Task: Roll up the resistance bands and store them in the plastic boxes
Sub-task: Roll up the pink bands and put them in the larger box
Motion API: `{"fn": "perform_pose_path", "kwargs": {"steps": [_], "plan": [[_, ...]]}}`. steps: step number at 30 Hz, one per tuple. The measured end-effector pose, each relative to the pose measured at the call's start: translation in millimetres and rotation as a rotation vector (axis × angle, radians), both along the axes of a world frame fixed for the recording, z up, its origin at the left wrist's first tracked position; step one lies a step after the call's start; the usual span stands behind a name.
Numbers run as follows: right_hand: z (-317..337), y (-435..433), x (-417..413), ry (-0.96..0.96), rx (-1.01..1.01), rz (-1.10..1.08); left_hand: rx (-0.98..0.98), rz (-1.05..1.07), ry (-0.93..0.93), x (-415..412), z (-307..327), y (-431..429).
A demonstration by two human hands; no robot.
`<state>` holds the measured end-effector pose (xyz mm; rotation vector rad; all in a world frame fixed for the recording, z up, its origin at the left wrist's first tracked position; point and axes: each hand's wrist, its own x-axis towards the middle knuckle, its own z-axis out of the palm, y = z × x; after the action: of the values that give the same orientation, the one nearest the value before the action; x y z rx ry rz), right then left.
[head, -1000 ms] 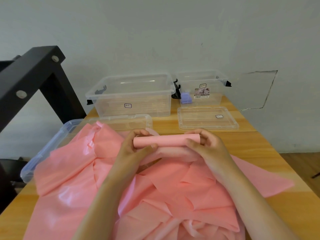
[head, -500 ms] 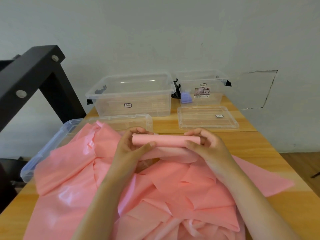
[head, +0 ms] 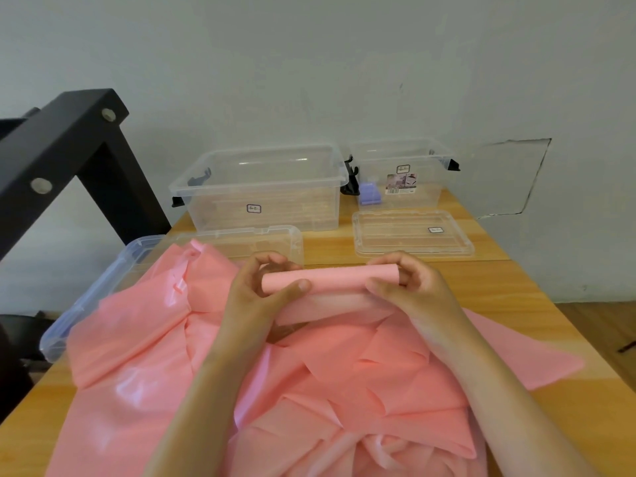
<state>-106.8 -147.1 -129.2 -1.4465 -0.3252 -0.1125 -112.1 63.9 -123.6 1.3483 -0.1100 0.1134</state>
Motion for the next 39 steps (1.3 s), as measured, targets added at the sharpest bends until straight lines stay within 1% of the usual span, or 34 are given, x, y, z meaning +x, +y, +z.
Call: {"fn": "perform_pose_path", "kwargs": {"steps": [3, 6, 8, 10, 12, 14, 19, 22, 24, 25, 27, 28, 32, 34, 37, 39], "plan": [[1.0, -0.2, -0.8, -0.088, -0.002, -0.035, -0.022, -0.034, 0.073, 0.8, -3.8, 0.4], [1.3, -0.4, -1.8, -0.133, -0.046, -0.056, 0.091, -0.054, 0.047, -0.4, -4.8, -0.9], [0.8, -0.1, -1.8, -0.115, -0.032, -0.030, 0.035, -0.069, 0.034, -1.8, -2.4, -2.5], [0.0, -0.6, -1.7, -0.026, -0.001, 0.024, -0.020, -0.070, 0.025, -2.2, -1.0, -2.0], [-1.6, -0.9, -1.3, 0.026, -0.052, 0.025, -0.011, -0.045, 0.009, -1.5, -0.9, -1.1], [-1.5, -0.5, -1.2, -0.006, -0.107, -0.042, -0.005, -0.050, 0.012, 0.3, -3.0, 0.5], [-0.8, 0.8, -1.0, -0.108, -0.054, -0.056, 0.122, -0.088, 0.062, -0.2, -5.8, 0.6], [-2.0, 1.8, -0.9, -0.113, -0.053, -0.048, 0.098, -0.069, 0.031, -0.8, -3.8, 0.4], [-4.5, 1.6, 0.3, -0.008, -0.020, -0.033, 0.032, -0.064, 0.007, -2.8, -0.7, -0.7], [-3.3, 2.4, -0.1, 0.044, -0.033, -0.041, 0.000, -0.065, -0.004, -3.3, -0.2, -1.0], [-4.5, 1.3, 1.3, 0.051, -0.112, -0.093, -0.021, -0.066, -0.011, -3.5, -0.2, -0.8], [-5.4, 0.2, 1.7, 0.029, -0.127, -0.108, -0.011, -0.066, -0.009, -3.3, -0.2, -1.0], [-3.0, -0.3, 0.0, -0.066, -0.064, -0.077, 0.131, -0.047, -0.033, -0.2, -5.4, -0.1], [-3.4, 1.0, 0.0, -0.104, -0.042, -0.052, 0.150, -0.024, -0.027, 1.4, -7.3, 0.9], [-3.5, 1.6, -0.5, -0.054, -0.028, -0.025, 0.160, -0.007, -0.083, 3.8, -7.7, 3.2], [-3.8, 1.4, -0.4, -0.024, -0.072, -0.031, 0.113, -0.009, -0.143, 3.7, -7.3, 4.2]]}}
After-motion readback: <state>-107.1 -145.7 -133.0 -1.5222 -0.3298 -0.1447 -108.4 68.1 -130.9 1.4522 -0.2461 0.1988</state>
